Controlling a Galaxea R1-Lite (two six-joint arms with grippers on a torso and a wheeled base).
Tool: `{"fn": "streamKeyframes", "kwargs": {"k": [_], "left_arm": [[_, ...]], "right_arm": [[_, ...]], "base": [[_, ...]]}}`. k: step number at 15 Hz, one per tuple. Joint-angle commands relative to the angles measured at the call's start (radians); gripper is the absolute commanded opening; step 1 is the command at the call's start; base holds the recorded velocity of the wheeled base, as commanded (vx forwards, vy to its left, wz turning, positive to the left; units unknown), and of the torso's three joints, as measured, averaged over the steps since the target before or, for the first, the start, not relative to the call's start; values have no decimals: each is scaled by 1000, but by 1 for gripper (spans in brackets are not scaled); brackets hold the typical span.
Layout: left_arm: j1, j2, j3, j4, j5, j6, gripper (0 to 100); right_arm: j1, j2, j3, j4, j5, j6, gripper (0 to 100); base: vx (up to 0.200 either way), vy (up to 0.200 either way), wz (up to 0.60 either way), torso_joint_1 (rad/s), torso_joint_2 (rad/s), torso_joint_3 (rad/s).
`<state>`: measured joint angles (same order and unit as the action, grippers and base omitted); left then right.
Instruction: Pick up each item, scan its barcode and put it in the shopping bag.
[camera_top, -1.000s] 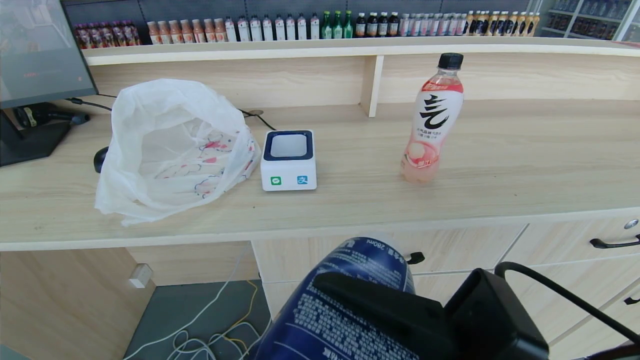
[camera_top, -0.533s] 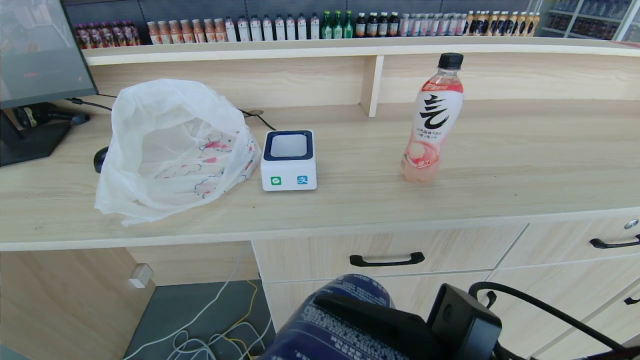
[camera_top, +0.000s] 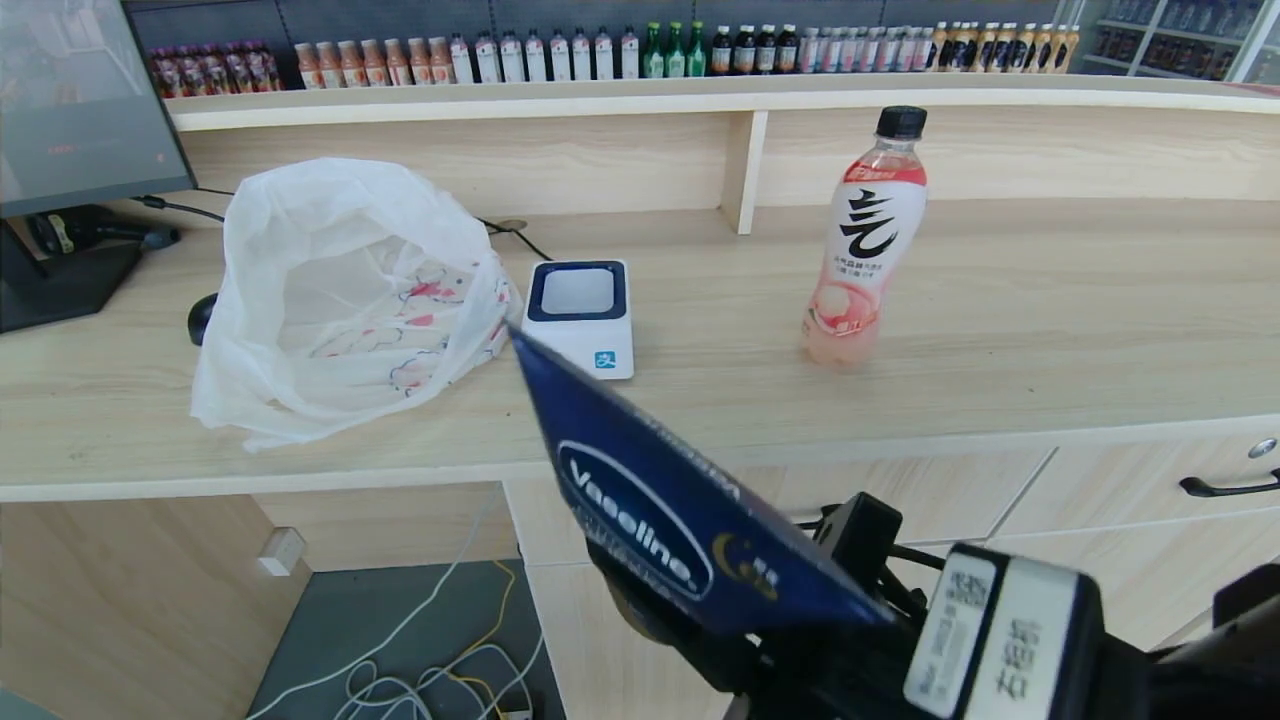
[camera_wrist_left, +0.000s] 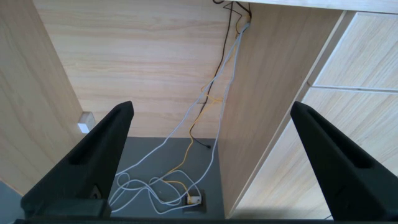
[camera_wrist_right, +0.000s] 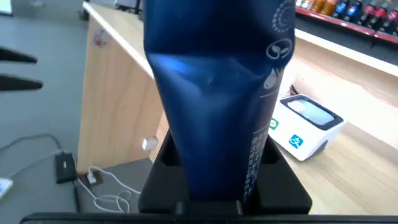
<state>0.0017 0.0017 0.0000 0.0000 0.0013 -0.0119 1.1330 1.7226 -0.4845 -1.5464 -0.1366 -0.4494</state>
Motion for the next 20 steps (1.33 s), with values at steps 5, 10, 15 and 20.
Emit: {"fn": "streamKeyframes", "kwargs": {"k": [5, 10, 15, 20], "left_arm": [[0, 0, 0, 0, 0, 0, 100], [0, 0, 0, 0, 0, -2, 100], [0, 0, 0, 0, 0, 0, 100], [0, 0, 0, 0, 0, -5, 100]], "right_arm": [[-242, 11, -25, -24, -34, 227, 0], [-337, -23, -31, -24, -32, 344, 0], [-386, -54, -77, -24, -32, 376, 0], [-415, -43, -123, -24, -58, 391, 0]], "base": [[0, 0, 0, 0, 0, 0], [0, 0, 0, 0, 0, 0], [0, 0, 0, 0, 0, 0], [0, 0, 0, 0, 0, 0]]}}
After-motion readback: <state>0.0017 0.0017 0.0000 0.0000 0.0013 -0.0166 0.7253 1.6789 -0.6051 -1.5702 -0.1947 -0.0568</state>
